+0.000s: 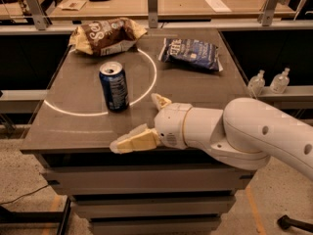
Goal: Move pepsi can near brown chip bag
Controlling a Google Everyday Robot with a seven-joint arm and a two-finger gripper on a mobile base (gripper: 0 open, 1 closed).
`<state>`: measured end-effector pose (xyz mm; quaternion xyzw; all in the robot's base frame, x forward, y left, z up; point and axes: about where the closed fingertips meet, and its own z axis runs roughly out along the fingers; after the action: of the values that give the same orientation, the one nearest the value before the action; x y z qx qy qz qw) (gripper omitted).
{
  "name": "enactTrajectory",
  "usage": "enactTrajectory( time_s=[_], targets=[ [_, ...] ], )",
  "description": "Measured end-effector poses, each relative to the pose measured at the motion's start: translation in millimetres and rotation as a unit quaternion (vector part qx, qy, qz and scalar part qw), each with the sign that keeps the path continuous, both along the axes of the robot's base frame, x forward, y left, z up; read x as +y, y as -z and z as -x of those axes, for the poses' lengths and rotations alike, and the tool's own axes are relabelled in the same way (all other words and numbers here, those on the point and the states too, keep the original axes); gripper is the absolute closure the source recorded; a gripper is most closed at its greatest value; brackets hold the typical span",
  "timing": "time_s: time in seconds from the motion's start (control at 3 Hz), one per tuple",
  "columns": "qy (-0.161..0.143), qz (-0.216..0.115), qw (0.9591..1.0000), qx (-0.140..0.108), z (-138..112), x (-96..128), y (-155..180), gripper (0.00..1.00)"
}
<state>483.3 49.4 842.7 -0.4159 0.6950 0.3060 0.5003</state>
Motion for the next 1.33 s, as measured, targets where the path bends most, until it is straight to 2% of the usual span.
enactTrajectory(
  time_s=[0.33, 0.67, 1.33],
  targets=[
    [0.038, -0.031, 0.9988, -0.008, -26.1, 6.0, -9.1, 0.00],
    [0.057, -0.050, 0.9970, -0.015, -42.8, 13.0, -16.5, 0.00],
    [0.082, -0.051, 0.9953, 0.003, -58.3, 62.9, -11.4, 0.00]
  ],
)
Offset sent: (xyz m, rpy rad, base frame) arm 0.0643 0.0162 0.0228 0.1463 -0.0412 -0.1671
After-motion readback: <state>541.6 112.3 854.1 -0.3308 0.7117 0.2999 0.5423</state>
